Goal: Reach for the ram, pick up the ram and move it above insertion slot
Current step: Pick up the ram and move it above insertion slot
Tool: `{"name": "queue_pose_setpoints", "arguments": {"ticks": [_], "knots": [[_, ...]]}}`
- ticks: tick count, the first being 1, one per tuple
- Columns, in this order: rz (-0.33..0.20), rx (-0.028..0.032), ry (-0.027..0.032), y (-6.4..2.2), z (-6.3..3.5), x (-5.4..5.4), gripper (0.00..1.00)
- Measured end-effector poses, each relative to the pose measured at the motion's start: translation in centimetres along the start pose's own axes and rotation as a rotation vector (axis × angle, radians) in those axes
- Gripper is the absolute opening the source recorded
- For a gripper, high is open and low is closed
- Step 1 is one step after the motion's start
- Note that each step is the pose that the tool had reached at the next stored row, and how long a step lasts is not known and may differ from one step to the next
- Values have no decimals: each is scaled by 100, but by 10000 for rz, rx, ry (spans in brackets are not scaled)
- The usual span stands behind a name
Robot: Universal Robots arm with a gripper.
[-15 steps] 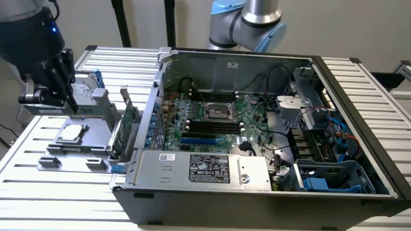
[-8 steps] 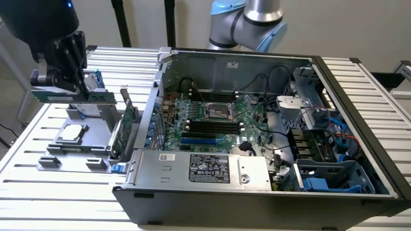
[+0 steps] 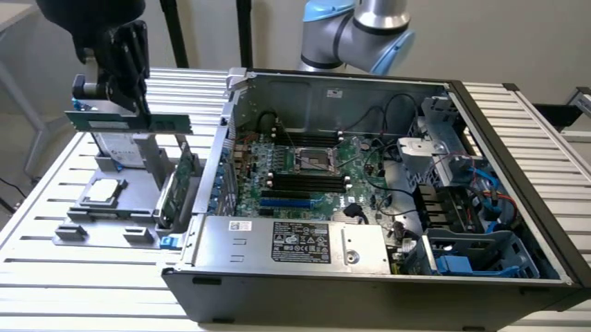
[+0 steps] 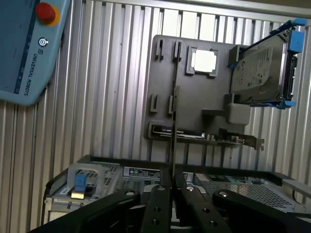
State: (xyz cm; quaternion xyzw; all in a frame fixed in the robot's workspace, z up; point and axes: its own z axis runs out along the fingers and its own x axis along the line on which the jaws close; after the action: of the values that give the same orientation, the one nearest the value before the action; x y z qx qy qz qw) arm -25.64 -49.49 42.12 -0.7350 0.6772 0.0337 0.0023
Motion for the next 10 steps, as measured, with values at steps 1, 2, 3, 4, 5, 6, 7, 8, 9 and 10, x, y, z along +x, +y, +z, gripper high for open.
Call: {"name": "queue_pose_setpoints", "arguments": {"ticks": [1, 2, 3, 4, 5, 6, 7, 8, 9, 10], "knots": [[1, -5, -1, -44, -13, 3, 14], [2, -9, -1, -88, -23, 6, 14], [2, -11, -2, -134, -31, 9, 14], [1, -14, -2, -179, -37, 13, 14], [1, -15, -2, -224, -41, 17, 14], [1, -16, -3, -268, -44, 20, 14], [2, -17, -3, -317, -46, 24, 14], [2, -18, -3, -362, -48, 27, 14], [1, -18, -3, -405, -51, 31, 14], [2, -19, -3, -451, -52, 35, 14]]}}
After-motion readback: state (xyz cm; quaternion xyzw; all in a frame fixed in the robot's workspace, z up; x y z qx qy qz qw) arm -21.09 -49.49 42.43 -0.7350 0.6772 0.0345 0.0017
